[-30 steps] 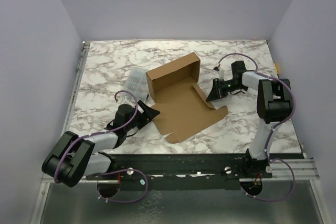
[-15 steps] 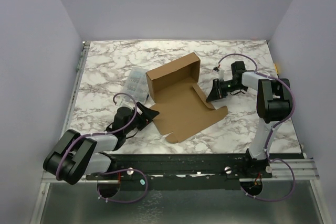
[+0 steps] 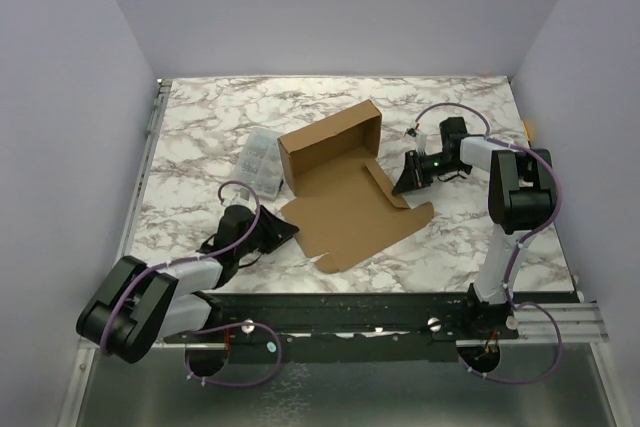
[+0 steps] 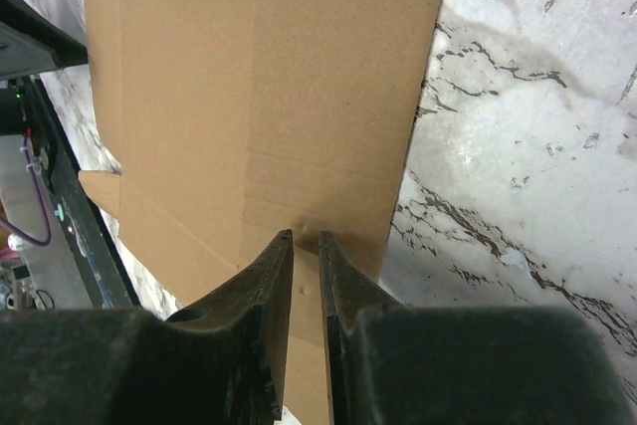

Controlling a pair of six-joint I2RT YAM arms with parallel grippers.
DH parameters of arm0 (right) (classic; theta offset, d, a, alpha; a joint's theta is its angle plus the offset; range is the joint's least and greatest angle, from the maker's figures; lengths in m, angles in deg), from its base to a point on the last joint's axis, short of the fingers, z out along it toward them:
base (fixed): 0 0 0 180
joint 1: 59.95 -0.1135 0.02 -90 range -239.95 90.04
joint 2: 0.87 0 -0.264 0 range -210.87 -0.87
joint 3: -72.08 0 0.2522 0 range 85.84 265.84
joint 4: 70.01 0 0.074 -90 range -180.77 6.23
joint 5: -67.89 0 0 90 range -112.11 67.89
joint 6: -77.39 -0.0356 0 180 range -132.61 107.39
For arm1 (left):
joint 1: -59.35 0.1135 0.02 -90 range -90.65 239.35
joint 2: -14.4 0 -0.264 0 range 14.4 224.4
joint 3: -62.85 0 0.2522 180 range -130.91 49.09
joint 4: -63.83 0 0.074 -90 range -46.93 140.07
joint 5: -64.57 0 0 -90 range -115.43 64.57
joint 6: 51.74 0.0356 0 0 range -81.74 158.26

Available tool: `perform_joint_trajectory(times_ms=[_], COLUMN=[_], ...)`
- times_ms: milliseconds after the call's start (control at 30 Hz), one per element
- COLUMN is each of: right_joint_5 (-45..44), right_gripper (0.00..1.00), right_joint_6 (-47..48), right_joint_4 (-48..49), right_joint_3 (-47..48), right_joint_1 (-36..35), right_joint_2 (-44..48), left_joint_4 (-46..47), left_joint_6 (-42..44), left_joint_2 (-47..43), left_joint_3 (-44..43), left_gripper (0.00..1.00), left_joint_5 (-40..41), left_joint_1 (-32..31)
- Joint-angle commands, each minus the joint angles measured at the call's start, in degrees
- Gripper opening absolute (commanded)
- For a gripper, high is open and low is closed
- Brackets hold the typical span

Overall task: Fold the paper box
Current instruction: Close the paper box at the center of the board.

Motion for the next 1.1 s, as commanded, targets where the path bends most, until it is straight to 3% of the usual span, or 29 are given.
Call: perform_joint_trajectory(times_ms=[0,33,100,433,533,633,733,1067], right_joint_5=[-1.2,-1.2,-0.9,-1.2,-1.6,-2.1,-2.5,-4.2], right_gripper=[0.21,0.21,0.21,0.21,0.21,0.21,0.21,0.21], right_joint_6=[1.3,1.3,1.4,1.1,1.1,1.1,1.0,0.6], right_joint_4=[-1.0,-1.0,-1.3,-1.2,-1.1,-1.3,-1.4,-1.5], right_joint_3=[-0.6,-0.5,0.0,-0.4,-0.4,-0.4,-0.3,-0.2], right_joint_1=[-0.4,-0.4,-0.4,-0.5,-0.5,-0.5,-0.6,-1.3], right_joint_2=[-1.5,-1.6,-2.0,-2.1,-2.5,-2.9,-3.5,-4.4], left_joint_4=[-17.5,-21.2,-24.2,-10.6,-9.1,-8.2,-8.2,-7.3], left_joint_6=[6.1,7.4,8.9,6.8,6.3,5.7,4.7,2.4], left_joint_2=[-6.3,-8.4,-10.4,4.9,5.9,5.1,2.4,1.5], left_joint_3=[-3.3,-3.9,-4.1,-4.6,-5.0,-4.9,-4.8,-7.2], left_gripper=[0.52,0.6,0.65,0.58,0.53,0.36,0.28,0.19], left_joint_5=[4.1,6.9,9.7,5.0,3.9,2.9,2.2,-0.3], left_joint_1=[0.2,0.2,0.3,0.4,0.3,0.3,0.3,-0.4])
